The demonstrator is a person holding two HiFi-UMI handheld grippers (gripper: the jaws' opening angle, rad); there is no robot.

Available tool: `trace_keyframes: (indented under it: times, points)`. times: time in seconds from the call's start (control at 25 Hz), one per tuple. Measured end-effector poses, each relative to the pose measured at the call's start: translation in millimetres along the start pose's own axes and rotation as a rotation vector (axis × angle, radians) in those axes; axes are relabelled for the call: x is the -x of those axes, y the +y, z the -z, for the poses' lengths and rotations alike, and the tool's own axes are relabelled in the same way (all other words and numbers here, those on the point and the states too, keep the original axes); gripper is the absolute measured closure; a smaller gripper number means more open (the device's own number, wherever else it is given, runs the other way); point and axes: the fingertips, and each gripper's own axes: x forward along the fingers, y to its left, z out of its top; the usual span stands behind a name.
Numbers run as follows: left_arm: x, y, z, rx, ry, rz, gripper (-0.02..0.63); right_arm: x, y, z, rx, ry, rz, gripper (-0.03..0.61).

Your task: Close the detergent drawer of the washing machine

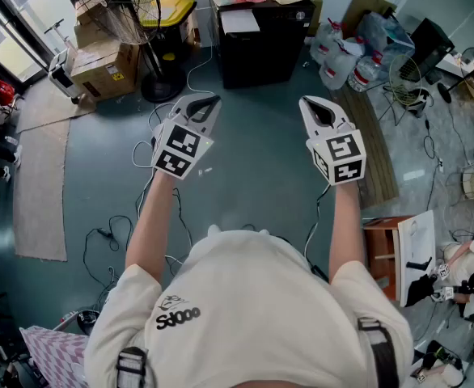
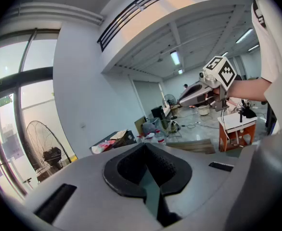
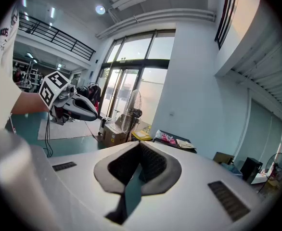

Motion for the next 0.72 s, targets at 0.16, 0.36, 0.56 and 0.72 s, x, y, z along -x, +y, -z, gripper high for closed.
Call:
trace_keyframes:
  times: [0.16, 0.36, 0.56, 0.72]
  points:
    - [-9, -12, -8, -0.001, 0.006, 0.002, 0.595, 7, -14, 6, -0.004, -0.01, -0.004, 0.575]
    - [-22, -28, -12, 0.012, 0.026, 0.0, 0.595, 16, -32, 15, -0.015, -0.042, -0.006, 0.575]
    - [-40, -42, -14, 0.041, 0.054, -0.028, 0.595, 24, -52, 26, -0.042, -0.085, -0.038, 0.575]
    - [-54, -60, -19, 0.074, 0.06, -0.048, 0.595, 35, -72, 40, -0.074, -0.119, -0.057, 0.575]
